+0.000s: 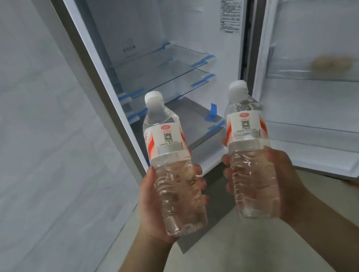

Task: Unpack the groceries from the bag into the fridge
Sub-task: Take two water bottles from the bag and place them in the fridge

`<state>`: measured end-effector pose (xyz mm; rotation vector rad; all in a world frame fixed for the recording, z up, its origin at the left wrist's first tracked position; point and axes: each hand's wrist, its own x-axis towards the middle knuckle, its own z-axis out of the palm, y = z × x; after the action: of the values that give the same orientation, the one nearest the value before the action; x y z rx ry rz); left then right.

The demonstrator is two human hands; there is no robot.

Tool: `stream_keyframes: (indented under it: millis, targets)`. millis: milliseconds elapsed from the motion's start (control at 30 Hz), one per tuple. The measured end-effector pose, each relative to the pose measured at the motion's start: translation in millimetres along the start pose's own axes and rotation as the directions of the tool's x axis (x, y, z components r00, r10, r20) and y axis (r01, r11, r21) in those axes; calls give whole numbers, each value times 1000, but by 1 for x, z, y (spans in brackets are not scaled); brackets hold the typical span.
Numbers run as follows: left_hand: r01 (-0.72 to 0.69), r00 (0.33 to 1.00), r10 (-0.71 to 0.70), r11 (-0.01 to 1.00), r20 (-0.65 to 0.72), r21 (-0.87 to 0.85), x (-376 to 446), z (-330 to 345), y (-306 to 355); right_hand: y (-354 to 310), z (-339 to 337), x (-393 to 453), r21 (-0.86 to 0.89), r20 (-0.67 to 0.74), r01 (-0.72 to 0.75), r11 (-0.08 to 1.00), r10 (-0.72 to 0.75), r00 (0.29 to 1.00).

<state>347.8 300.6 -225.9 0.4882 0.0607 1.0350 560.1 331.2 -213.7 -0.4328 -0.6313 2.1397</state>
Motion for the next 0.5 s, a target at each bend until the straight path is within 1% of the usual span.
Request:
stream_keyframes:
  millis: [67, 167, 267, 367, 433, 500]
  targets:
    - [-13, 999, 14, 1000, -32, 8, 17, -8, 6, -11, -7, 17, -9, -23, -17, 1000, 17, 1000]
    - [-43, 994, 49, 997, -101, 64, 46, -15, 14, -34, -23, 46, -54, -79, -21, 998, 17, 997]
    - [-98, 977, 113, 991, -181, 87, 80, -16, 18, -63, -36, 71, 10, 18, -86, 996, 86, 996]
    - [-131, 964, 156, 984, -217, 124, 119, -15, 25, -96, -54, 95, 58, 81, -107, 993, 102, 992]
    - [-140, 961, 174, 976, -214, 166, 143, -13, 32, -115, -65, 111, 47, 112, -98, 994, 92, 989]
    - [-155, 953, 198, 969, -230, 194, 163, -11, 39, -133, -73, 126, -2, 136, -86, 996, 85, 987]
